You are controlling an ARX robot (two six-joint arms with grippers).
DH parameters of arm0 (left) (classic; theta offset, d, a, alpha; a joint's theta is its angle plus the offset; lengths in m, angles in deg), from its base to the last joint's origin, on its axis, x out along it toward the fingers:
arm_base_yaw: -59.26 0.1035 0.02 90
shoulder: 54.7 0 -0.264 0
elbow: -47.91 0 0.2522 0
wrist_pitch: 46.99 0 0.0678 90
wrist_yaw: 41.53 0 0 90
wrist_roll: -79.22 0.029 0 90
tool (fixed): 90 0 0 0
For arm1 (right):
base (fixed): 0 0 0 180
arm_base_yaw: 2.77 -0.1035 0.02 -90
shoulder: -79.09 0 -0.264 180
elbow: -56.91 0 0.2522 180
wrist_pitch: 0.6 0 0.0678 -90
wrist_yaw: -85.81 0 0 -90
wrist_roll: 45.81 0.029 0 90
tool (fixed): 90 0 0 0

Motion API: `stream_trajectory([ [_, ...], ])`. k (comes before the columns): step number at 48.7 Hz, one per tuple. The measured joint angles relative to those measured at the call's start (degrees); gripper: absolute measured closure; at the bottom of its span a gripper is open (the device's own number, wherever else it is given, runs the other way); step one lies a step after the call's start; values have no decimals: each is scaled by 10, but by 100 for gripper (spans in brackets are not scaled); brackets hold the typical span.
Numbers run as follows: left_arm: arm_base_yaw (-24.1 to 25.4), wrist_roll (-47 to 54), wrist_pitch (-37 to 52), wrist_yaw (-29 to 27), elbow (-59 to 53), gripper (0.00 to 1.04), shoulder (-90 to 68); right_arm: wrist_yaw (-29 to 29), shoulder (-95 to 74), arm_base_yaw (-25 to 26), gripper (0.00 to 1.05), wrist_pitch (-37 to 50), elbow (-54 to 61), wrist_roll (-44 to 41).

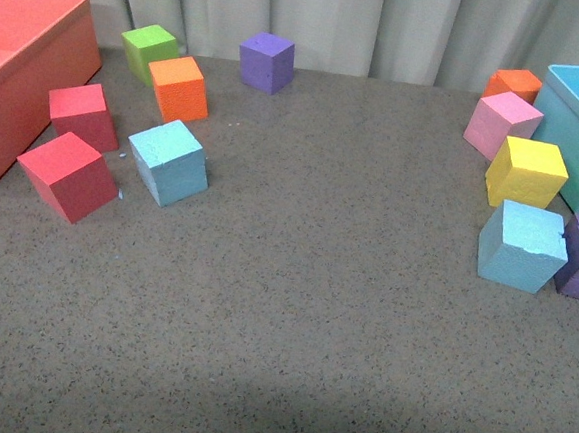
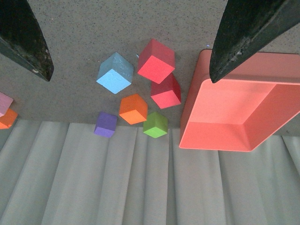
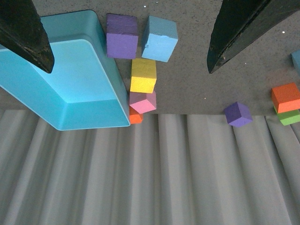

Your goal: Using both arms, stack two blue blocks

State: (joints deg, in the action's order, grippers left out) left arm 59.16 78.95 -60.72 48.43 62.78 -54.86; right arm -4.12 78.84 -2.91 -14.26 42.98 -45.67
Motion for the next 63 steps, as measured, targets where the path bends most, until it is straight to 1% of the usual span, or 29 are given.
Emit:
stream_trajectory([
  [44, 0, 0, 0, 0, 0, 7, 0, 0, 0, 0, 10, 0, 0, 0],
  [45, 0, 0, 0, 0, 0, 7, 0, -21, -4, -6, 10, -4, -1, -9],
  [46, 0, 0, 0, 0, 0, 7, 0, -62, -12, -17, 10, -13, -5, -21],
  [47, 0, 0, 0, 0, 0, 7, 0, -125, -38, -35, 10, -18, -13, -38],
  [48, 0, 0, 0, 0, 0, 7, 0, -165, -61, -43, 10, -14, -19, -45],
  [50, 0, 0, 0, -1, 0, 7, 0, -210, -112, -47, 10, 1, -30, -51],
  [51, 0, 0, 0, -1, 0, 7, 0, -216, -152, -43, 10, 20, -37, -50],
  [54, 0, 0, 0, -1, 0, 7, 0, -195, -253, -32, 10, 73, -61, -37],
  [58, 0, 0, 0, 0, 0, 7, 0, -153, -427, -29, 10, 147, -121, -5],
  [61, 0, 0, 0, -1, 0, 7, 0, -131, -535, -32, 10, 158, -171, 18],
  [63, 0, 0, 0, -1, 0, 7, 0, -127, -608, -36, 10, 157, -207, 33],
])
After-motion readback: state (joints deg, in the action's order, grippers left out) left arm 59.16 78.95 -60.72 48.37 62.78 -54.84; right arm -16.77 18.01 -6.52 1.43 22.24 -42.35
